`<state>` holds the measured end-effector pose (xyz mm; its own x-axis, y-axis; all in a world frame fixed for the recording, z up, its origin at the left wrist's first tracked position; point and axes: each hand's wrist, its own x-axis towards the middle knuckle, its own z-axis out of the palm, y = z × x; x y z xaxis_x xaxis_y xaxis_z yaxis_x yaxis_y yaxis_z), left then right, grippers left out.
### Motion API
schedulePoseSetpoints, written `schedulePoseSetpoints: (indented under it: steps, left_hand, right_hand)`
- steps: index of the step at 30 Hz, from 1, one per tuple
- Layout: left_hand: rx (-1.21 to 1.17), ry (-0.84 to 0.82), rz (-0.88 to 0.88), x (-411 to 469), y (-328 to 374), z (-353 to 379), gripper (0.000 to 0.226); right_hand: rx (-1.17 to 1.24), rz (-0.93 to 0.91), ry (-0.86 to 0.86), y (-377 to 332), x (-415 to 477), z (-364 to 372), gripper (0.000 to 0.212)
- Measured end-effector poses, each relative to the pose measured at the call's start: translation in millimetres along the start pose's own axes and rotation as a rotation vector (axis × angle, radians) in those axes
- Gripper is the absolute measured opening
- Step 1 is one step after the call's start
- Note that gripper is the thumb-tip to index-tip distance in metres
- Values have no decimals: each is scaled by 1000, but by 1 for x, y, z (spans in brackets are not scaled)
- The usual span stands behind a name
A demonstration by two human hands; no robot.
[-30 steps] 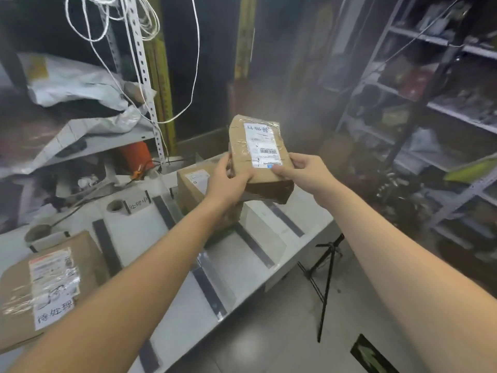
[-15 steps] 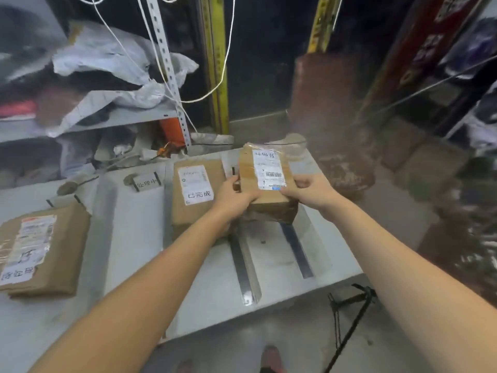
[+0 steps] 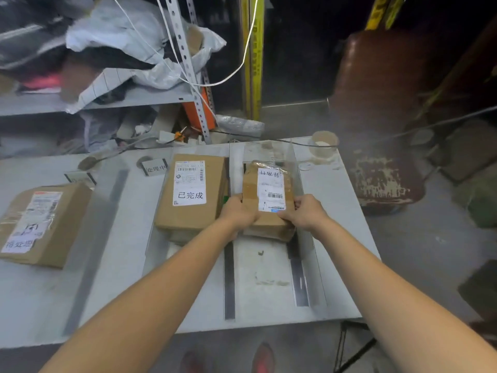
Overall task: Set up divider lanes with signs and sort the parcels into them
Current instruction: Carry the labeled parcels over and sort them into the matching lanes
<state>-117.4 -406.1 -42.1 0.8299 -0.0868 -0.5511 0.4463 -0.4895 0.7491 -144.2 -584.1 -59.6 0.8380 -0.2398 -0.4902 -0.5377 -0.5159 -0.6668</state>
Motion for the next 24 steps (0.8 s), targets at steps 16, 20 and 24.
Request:
schedulePoseSetpoints:
  steps: [16,20,24]
  left_hand:
    - [63,84,121,3,31,-22,79]
    - [66,123,274,-20,58,-67,77]
    - [384,308,425,-44,63,-136,76]
  right_hand:
    - [-221,-70,111,-46,6,-1,26]
    - [-230,-249,156,-94,-3,-10,56]
    - [-308,-505,118,-159,-26,6,59]
